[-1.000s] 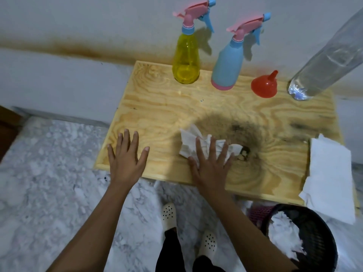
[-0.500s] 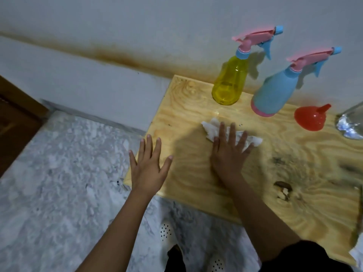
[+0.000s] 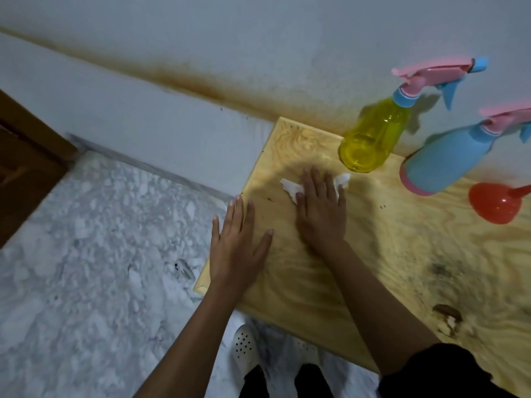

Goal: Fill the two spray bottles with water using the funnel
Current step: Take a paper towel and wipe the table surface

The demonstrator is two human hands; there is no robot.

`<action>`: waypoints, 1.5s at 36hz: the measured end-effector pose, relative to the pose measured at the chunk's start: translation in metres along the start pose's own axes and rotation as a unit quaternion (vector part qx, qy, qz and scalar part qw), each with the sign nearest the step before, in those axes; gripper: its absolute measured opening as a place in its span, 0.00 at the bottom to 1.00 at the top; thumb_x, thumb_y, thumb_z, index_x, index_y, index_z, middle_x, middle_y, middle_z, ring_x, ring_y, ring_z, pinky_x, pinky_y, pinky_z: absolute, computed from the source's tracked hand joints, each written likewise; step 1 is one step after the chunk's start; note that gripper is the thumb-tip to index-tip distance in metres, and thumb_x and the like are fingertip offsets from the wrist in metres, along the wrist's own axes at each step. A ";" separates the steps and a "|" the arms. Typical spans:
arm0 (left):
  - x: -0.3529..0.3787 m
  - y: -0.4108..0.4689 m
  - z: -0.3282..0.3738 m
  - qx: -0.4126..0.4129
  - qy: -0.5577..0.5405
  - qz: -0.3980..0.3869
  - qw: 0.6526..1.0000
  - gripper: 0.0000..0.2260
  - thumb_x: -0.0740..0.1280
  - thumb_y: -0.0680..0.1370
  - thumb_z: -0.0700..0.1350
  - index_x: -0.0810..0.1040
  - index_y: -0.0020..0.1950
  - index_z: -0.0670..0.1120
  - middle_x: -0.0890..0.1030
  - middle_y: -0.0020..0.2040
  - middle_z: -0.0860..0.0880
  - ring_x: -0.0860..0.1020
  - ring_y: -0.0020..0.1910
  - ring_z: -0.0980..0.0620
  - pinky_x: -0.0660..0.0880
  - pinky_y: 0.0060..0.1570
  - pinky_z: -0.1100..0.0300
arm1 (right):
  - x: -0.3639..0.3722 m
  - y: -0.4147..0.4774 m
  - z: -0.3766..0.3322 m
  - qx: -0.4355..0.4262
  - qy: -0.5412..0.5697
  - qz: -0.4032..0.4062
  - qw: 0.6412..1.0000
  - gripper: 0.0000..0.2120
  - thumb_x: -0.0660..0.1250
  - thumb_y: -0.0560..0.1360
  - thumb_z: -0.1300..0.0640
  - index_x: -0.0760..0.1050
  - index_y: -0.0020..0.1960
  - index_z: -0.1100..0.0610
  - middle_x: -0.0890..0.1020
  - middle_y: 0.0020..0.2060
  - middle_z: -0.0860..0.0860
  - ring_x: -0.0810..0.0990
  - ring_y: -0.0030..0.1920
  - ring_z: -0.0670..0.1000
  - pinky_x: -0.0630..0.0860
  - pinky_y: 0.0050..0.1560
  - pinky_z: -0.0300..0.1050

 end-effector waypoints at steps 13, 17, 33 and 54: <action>-0.001 -0.010 0.009 -0.099 0.044 -0.005 0.994 0.36 0.38 0.76 0.67 0.49 0.78 0.49 0.48 0.79 0.52 0.42 0.75 0.58 0.31 0.71 0.55 | -0.004 0.023 0.000 0.068 0.030 -0.026 0.997 0.29 0.50 0.82 0.50 0.50 0.75 0.66 0.56 0.75 0.62 0.53 0.76 0.59 0.47 0.75 0.53; -0.002 -0.018 0.013 -0.142 0.023 0.007 0.990 0.35 0.40 0.76 0.67 0.47 0.78 0.49 0.45 0.78 0.53 0.40 0.75 0.59 0.33 0.72 0.54 | -0.007 0.035 0.000 0.042 0.046 -0.055 0.997 0.31 0.48 0.81 0.46 0.45 0.76 0.65 0.51 0.76 0.60 0.50 0.76 0.59 0.47 0.75 0.54; -0.001 -0.019 0.016 -0.167 0.021 0.017 0.986 0.33 0.45 0.78 0.66 0.48 0.78 0.50 0.47 0.78 0.53 0.40 0.75 0.60 0.28 0.70 0.59 | 0.006 -0.014 0.006 0.069 0.020 0.008 0.997 0.26 0.43 0.80 0.50 0.56 0.75 0.60 0.56 0.74 0.65 0.55 0.75 0.63 0.53 0.73 0.58; -0.001 -0.019 0.015 -0.161 0.020 0.028 0.986 0.33 0.46 0.79 0.66 0.47 0.78 0.50 0.45 0.78 0.54 0.38 0.75 0.60 0.26 0.69 0.61 | 0.007 0.031 0.000 0.000 0.034 -0.005 0.999 0.25 0.48 0.82 0.55 0.51 0.76 0.64 0.51 0.76 0.60 0.49 0.76 0.57 0.47 0.74 0.50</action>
Point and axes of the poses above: each hand's wrist, its own y-axis towards the middle knuckle, its own x-axis out of the palm, z = x × y, the point moved 2 cm from there along y, towards the middle knuckle
